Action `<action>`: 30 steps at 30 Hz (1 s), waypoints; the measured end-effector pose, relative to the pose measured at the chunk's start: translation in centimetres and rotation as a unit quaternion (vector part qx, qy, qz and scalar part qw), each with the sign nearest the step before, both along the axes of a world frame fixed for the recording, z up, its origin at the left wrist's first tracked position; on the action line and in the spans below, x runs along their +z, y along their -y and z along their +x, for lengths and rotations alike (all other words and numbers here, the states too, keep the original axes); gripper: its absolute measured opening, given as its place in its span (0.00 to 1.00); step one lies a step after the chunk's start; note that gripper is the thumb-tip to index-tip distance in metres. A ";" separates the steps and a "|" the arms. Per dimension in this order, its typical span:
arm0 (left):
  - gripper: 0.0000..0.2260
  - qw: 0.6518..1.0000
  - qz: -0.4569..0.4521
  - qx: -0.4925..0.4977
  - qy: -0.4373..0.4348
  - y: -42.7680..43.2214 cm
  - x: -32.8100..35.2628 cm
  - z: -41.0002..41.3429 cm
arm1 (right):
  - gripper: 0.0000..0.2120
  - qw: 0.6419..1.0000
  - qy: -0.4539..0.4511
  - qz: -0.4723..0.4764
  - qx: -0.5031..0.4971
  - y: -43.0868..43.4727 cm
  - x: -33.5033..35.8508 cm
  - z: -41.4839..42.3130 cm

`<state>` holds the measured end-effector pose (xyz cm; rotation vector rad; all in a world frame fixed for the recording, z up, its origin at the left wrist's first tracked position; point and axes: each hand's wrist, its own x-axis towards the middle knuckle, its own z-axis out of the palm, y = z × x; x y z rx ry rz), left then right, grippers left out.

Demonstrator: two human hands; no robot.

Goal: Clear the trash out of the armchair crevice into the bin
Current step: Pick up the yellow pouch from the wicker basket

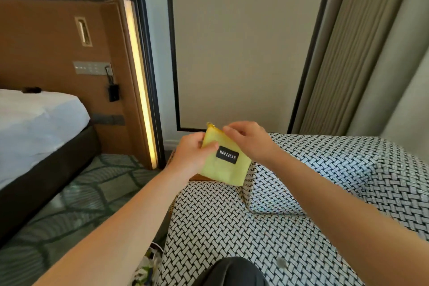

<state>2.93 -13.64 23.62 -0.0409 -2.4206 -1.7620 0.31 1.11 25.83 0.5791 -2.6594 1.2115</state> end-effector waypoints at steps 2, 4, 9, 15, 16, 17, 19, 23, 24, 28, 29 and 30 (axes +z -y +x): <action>0.07 0.999 -0.015 -0.031 -0.010 -1.2 0.3 1.4 | 0.15 1.000 -0.003 0.016 0.006 -0.8 0.6 1.2; 0.07 0.998 -0.013 -0.056 -0.020 -2.2 0.6 2.6 | 0.15 1.000 -0.008 0.008 0.013 -1.5 0.8 2.3; 0.08 0.995 -0.041 -0.086 -0.036 -3.3 1.0 4.0 | 0.10 0.993 0.067 -0.094 0.022 -3.3 1.4 4.4; 0.15 0.988 -0.091 -0.111 -0.063 -4.0 0.1 3.7 | 0.09 0.985 0.094 -0.143 0.018 -4.3 1.5 5.3; 0.18 0.987 -0.091 -0.112 -0.067 -4.2 0.0 3.7 | 0.09 0.985 0.096 -0.142 0.014 -4.4 1.6 5.4; 0.20 0.987 -0.089 -0.111 -0.070 -4.3 -0.1 3.7 | 0.08 0.985 0.098 -0.140 0.009 -4.5 1.7 5.5; 0.22 0.987 -0.090 -0.105 -0.077 -4.8 -0.3 3.7 | 0.06 0.986 0.100 -0.135 0.004 -4.8 1.9 5.7; 0.16 0.984 -0.098 -0.095 -0.111 -5.4 -0.6 3.6 | 0.06 0.989 0.089 -0.113 -0.021 -5.3 2.0 5.9; 0.15 0.984 -0.090 -0.095 -0.121 -5.5 -0.8 3.5 | 0.05 0.990 0.084 -0.106 -0.029 -5.4 2.0 5.9; 0.14 0.982 -0.059 -0.105 -0.147 -5.9 -1.0 3.4 | 0.06 0.994 0.071 -0.079 -0.037 -5.6 2.1 5.9; 0.14 0.981 -0.051 -0.105 -0.154 -6.0 -1.0 3.4 | 0.07 0.994 0.070 -0.076 -0.038 -5.7 2.1 5.9; 0.15 0.980 -0.042 -0.105 -0.165 -6.0 -1.0 3.4 | 0.07 0.993 0.072 -0.082 -0.038 -5.6 2.2 5.9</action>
